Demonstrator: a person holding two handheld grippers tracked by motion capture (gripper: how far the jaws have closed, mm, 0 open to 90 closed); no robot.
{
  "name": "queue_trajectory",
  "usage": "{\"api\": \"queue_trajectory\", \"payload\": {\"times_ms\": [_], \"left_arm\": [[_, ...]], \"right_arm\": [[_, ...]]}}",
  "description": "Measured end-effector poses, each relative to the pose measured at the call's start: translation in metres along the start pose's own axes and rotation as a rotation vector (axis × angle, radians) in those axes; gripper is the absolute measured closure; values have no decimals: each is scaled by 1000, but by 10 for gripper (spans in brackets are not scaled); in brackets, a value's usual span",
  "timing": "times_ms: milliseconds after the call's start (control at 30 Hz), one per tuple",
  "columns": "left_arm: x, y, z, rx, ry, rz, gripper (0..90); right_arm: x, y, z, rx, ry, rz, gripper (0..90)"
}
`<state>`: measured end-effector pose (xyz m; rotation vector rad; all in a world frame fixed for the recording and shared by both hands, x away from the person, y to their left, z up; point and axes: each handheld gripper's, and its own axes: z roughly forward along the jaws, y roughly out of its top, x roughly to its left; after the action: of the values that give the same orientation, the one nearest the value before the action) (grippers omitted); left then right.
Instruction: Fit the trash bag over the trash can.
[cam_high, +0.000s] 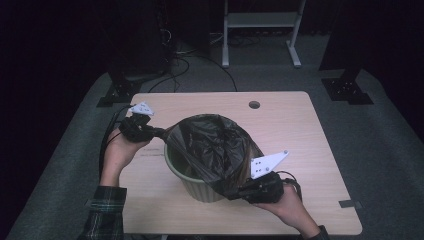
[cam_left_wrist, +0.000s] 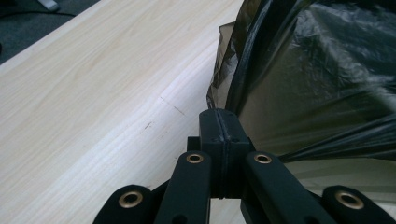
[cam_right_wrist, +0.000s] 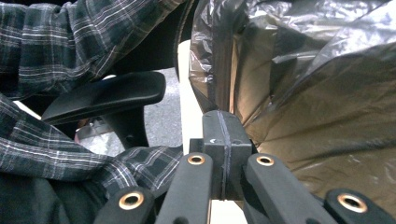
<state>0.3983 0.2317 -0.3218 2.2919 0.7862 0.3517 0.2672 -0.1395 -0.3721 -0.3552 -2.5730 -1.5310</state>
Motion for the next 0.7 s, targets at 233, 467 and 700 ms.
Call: {"api": "queue_trajectory", "payload": {"times_ms": [233,467,700], "left_arm": [[1,-2,1,11,2,-4,900],[1,-3,3,51,29,-2,900],[3,-7,6,50,31,-14,900]], "right_arm": [[3,-2,14,21,16,-12,900],[7,-5,32,69,30,-22,900],[9,-6,28,97,20,-28,734]]}}
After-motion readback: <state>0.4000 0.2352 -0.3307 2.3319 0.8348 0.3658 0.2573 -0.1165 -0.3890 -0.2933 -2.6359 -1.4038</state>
